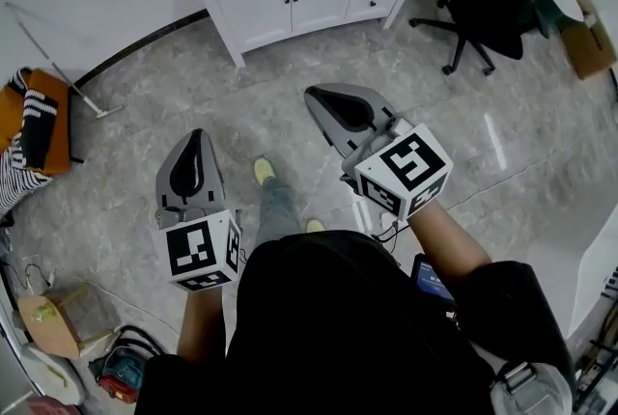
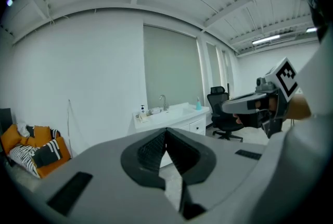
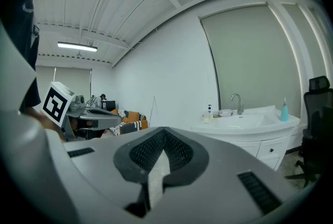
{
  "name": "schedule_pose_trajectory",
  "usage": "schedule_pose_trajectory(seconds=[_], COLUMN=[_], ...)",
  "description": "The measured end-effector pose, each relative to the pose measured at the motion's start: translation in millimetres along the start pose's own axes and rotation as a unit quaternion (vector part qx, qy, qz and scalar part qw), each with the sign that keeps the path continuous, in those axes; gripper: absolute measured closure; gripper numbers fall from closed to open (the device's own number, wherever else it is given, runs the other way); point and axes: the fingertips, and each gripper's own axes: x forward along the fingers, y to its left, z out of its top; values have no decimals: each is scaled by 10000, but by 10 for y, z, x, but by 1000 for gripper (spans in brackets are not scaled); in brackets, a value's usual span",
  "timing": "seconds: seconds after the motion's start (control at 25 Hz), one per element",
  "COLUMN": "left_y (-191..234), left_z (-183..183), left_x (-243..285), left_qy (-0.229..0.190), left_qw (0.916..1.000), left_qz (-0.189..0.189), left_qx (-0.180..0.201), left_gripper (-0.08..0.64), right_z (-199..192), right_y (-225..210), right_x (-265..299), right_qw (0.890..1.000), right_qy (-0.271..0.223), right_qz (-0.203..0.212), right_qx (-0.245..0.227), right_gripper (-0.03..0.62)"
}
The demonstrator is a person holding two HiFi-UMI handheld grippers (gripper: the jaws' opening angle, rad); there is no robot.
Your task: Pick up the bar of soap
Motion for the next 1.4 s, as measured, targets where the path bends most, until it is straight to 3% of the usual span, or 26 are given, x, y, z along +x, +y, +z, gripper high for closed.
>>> schedule_pose_trajectory(seconds=[0.72, 1.4], left_y=[975, 2016], left_z=[185, 148], left_x=[1169, 1941], left_qy=[73, 73], left_qw=[9987, 9981], left_qz=[-505, -524], left_qx=[-64, -328], left_gripper=[551, 551], right_z=[407, 587], right_y=[-465, -622], right_x=[1475, 2759], right_qw=[9999, 9996], right_qy=[84, 273], right_qz=[-81, -1], right_qx=[80, -47], right_gripper=[584, 584])
